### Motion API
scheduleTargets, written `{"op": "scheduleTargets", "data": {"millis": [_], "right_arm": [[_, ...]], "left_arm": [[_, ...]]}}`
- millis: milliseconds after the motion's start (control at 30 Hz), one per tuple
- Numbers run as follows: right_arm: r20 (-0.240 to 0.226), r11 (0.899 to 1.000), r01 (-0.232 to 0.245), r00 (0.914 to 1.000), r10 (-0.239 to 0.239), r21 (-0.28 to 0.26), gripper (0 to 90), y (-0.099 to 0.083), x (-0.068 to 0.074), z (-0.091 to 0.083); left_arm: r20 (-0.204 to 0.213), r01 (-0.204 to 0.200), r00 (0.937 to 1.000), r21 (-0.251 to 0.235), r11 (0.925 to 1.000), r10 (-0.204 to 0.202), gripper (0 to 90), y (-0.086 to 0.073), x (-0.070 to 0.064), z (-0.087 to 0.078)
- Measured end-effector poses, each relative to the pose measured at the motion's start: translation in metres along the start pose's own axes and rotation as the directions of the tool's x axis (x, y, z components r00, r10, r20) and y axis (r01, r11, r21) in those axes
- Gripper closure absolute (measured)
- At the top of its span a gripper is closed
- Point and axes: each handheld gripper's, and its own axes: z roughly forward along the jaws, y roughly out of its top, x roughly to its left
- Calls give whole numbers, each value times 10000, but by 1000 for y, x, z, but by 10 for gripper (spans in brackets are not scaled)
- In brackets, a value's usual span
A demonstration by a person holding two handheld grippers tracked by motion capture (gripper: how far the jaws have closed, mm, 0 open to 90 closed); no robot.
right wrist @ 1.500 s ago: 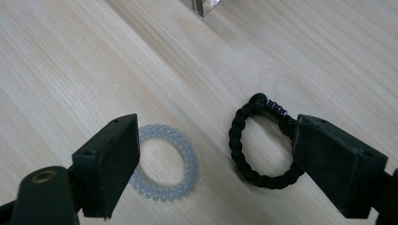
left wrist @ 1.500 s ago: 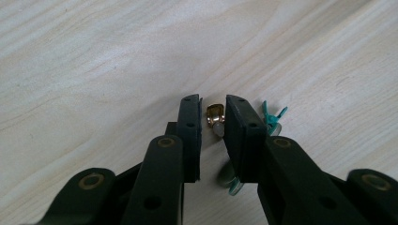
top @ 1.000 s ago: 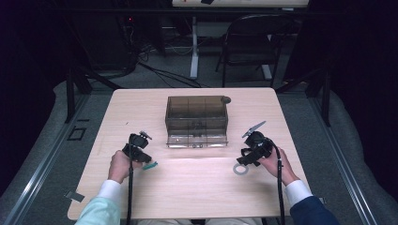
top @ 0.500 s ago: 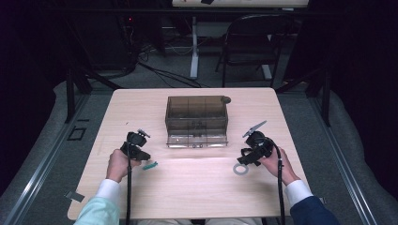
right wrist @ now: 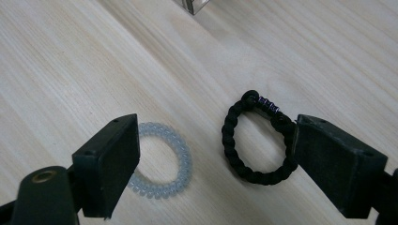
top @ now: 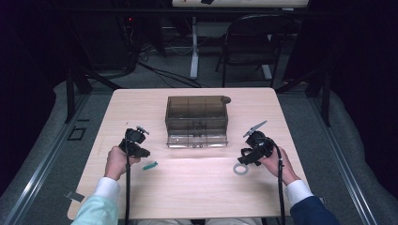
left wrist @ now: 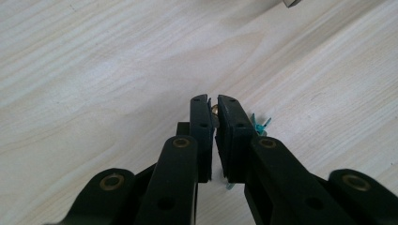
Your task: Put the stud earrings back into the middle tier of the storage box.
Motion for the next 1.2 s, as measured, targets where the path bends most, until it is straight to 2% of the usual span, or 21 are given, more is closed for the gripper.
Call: {"op": "scheduleTargets", "data": {"millis": [567, 1200], "right_arm": [[44, 10000, 22, 10000, -22, 42, 151, 0, 0, 0], [59, 10000, 21, 10000, -21, 49, 153, 0, -1, 0]], "left_arm": [[-224, -340, 9992, -186, 9992, 336, 854, 17, -3, -20], [-427, -1044, 9938, -414, 9937, 1026, 854, 49, -15, -37]]}}
